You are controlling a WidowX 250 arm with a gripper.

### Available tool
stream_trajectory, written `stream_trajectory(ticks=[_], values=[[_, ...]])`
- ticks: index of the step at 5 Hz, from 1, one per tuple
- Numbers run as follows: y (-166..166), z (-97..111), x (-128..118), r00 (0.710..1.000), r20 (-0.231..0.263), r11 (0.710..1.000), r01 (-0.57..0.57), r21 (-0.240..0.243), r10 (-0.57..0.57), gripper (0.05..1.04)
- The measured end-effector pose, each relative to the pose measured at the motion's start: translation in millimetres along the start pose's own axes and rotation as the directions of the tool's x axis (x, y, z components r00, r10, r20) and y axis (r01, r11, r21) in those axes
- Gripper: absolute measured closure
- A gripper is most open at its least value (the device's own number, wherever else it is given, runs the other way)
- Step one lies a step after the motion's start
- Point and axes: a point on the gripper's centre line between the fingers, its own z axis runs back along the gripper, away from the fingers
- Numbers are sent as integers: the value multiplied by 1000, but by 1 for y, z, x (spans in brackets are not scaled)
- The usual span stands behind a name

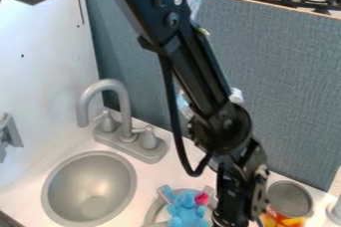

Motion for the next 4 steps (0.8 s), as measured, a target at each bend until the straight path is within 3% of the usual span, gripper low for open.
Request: stream_trajectory(ticks=[1, 2, 4], values=[[-2, -8, 9, 998, 19, 998, 54, -29, -53, 744], [-8, -16, 20, 997, -4, 997, 76, -34, -76, 744], [3, -30, 25, 996, -82, 1000, 20, 2, -19, 745]])
